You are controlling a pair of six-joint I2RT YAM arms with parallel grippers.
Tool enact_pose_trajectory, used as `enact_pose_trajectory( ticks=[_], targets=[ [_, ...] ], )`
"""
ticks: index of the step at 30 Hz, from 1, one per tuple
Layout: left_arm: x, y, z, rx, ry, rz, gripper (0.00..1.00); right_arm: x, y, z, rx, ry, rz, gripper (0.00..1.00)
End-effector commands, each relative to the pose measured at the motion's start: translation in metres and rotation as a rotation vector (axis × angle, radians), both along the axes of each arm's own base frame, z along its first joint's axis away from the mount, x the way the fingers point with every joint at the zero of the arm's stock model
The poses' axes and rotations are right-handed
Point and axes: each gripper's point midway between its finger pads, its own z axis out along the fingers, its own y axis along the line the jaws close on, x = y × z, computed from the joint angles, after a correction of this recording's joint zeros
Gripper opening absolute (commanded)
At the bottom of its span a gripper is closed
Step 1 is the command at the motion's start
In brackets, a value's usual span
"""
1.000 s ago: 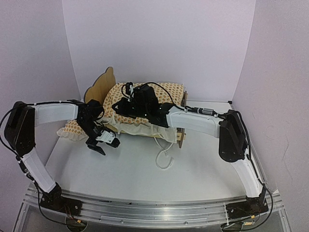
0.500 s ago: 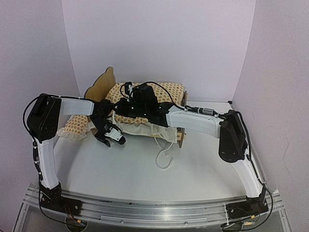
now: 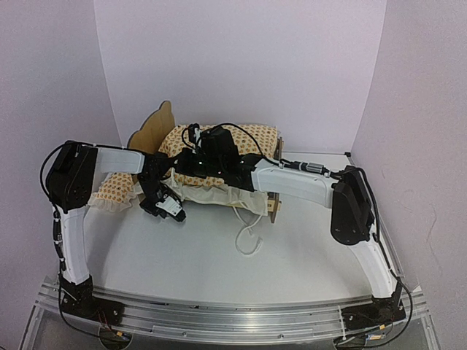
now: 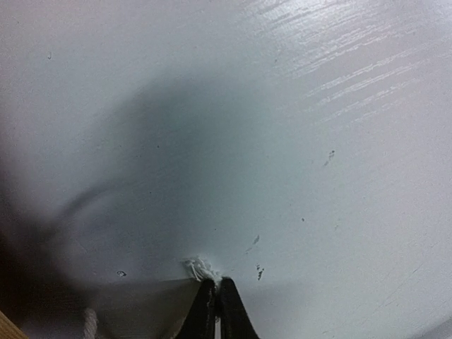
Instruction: Set up the pet bed
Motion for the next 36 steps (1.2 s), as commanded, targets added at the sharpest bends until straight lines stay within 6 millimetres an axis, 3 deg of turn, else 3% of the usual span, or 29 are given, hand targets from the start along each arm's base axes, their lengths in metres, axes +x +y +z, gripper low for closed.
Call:
enact_pose_trajectory(
  ticks=[1,4,7,12,17,20,23,26,29,32,36],
  targets=[
    [0.037,-0.008,0.001,-0.068,-0.149,0.051,0.0,-0.005,-0.004,0.054,0.071,-0.082,0.004,0.0],
    [0.046,-0.018,0.023,-0.154,-0.185,0.088,0.0,-0.005,-0.006,0.056,0.07,-0.089,0.004,0.0],
    [0.032,-0.026,0.055,-0.238,-0.15,0.12,0.0,-0.006,-0.007,0.056,0.067,-0.09,0.004,0.0],
    [-0.035,-0.028,0.098,-0.357,-0.001,0.153,0.0,-0.012,-0.009,0.053,0.054,-0.083,0.016,0.0],
    [-0.11,-0.02,0.122,-0.389,0.241,0.248,0.0,-0.024,-0.009,0.048,0.031,-0.084,0.042,0.0],
    [-0.143,-0.018,0.143,-0.417,0.323,0.262,0.0,-0.028,-0.009,0.046,0.024,-0.08,0.051,0.0],
    [-0.168,-0.023,0.177,-0.479,0.397,0.283,0.0,-0.029,-0.01,0.048,0.02,-0.083,0.057,0.0],
    [-0.168,-0.034,0.218,-0.588,0.407,0.342,0.0,-0.037,-0.014,0.045,-0.002,-0.082,0.086,0.0],
    [-0.153,-0.044,0.247,-0.703,0.374,0.432,0.0,-0.054,-0.021,0.032,-0.04,-0.053,0.145,0.0],
    [-0.128,-0.049,0.256,-0.798,0.332,0.552,0.0,-0.075,-0.03,0.01,-0.074,-0.001,0.204,0.0],
    [-0.115,-0.05,0.261,-0.881,0.383,0.673,0.0,-0.093,-0.035,-0.032,-0.116,0.116,0.245,0.0]
  ],
)
